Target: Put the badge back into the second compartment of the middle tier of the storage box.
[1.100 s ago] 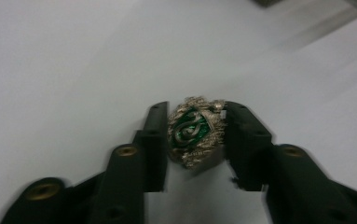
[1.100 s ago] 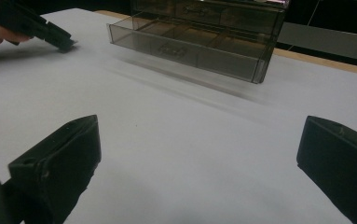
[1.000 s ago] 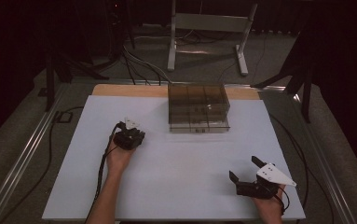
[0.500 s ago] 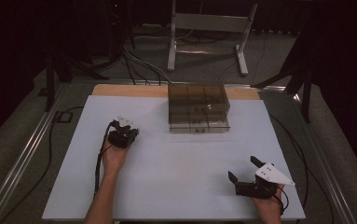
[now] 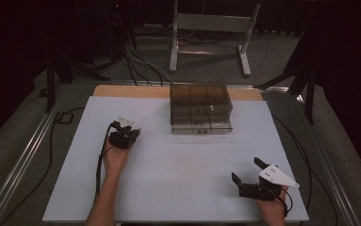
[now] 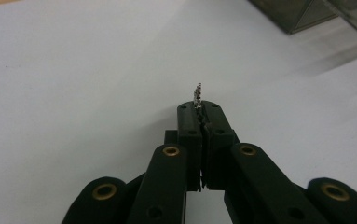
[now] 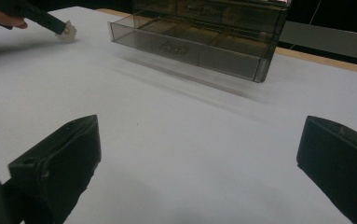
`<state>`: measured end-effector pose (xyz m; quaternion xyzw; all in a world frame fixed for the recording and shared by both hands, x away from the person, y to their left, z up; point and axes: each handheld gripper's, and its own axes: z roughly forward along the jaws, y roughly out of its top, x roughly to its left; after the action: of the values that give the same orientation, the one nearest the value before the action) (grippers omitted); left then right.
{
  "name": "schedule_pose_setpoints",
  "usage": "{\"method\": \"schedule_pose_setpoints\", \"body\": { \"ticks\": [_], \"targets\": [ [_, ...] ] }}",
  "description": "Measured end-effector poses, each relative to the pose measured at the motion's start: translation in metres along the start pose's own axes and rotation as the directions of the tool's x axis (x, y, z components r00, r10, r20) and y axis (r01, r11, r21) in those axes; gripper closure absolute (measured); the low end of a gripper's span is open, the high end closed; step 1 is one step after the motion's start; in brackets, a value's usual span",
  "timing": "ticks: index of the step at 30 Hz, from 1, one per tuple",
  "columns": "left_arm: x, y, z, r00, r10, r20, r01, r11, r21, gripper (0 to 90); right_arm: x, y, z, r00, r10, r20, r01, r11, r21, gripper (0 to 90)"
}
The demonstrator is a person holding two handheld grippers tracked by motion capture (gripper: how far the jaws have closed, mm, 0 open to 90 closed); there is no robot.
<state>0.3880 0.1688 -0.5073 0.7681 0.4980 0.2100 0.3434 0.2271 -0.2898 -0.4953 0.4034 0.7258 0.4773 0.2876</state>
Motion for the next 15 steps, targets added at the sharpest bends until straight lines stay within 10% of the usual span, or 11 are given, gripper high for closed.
{"method": "schedule_pose_setpoints", "body": {
  "ticks": [15],
  "targets": [
    [-0.001,0.005,-0.013,0.9998,-0.006,0.019,0.007,0.9992,-0.039,89.3,0.001,0.0,0.0,1.0,-0.001,-0.003,0.001,1.0,0.002,0.0]
  ]
}}
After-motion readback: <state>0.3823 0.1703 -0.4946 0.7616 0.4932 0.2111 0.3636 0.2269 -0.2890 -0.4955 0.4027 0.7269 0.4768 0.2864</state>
